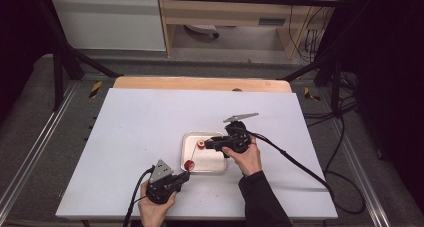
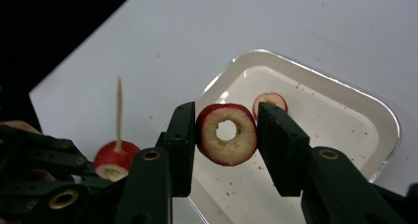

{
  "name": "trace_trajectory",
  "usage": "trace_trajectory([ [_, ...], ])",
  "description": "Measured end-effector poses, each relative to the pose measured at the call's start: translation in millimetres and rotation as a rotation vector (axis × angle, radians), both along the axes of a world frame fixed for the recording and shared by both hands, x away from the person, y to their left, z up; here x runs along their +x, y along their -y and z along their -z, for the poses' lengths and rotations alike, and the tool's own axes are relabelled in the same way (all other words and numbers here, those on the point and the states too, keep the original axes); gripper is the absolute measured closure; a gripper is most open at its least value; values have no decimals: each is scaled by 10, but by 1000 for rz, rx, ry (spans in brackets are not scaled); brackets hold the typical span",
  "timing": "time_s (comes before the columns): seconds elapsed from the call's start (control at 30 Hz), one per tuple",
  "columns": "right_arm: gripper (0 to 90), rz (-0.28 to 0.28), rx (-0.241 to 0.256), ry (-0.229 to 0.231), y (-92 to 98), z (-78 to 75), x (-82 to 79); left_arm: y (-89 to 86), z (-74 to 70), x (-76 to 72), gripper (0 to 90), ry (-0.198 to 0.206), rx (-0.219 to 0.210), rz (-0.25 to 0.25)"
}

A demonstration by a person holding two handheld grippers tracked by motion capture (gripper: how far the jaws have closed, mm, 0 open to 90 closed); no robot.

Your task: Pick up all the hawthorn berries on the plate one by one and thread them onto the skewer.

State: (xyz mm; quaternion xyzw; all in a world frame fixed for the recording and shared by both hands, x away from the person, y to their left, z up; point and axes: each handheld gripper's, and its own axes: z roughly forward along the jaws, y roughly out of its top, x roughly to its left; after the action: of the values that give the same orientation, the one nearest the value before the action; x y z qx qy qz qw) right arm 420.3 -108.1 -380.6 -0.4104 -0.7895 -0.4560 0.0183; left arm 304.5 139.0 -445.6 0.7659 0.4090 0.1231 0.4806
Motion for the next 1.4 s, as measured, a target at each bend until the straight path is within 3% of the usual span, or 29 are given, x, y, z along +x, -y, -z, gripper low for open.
trace_trajectory([
  [0.07, 605, 26, 69, 6, 35, 0, -44, 17, -1, -6, 884, 0, -2, 0],
  [0.3, 605, 91, 199, 27, 94, 17, -128, 79, -3, -23, 883, 3, -20, 1],
  [0.6, 605, 178, 313, 93, 107, 63, -179, 228, 25, -80, 883, -30, -71, -8],
  [0.93, 605, 221, 400, 148, 108, 82, -225, 383, 60, -62, 882, -81, -137, -37],
  [1.4, 605, 224, 450, 175, 72, 98, -289, 446, 57, -22, 882, -101, -177, -47],
])
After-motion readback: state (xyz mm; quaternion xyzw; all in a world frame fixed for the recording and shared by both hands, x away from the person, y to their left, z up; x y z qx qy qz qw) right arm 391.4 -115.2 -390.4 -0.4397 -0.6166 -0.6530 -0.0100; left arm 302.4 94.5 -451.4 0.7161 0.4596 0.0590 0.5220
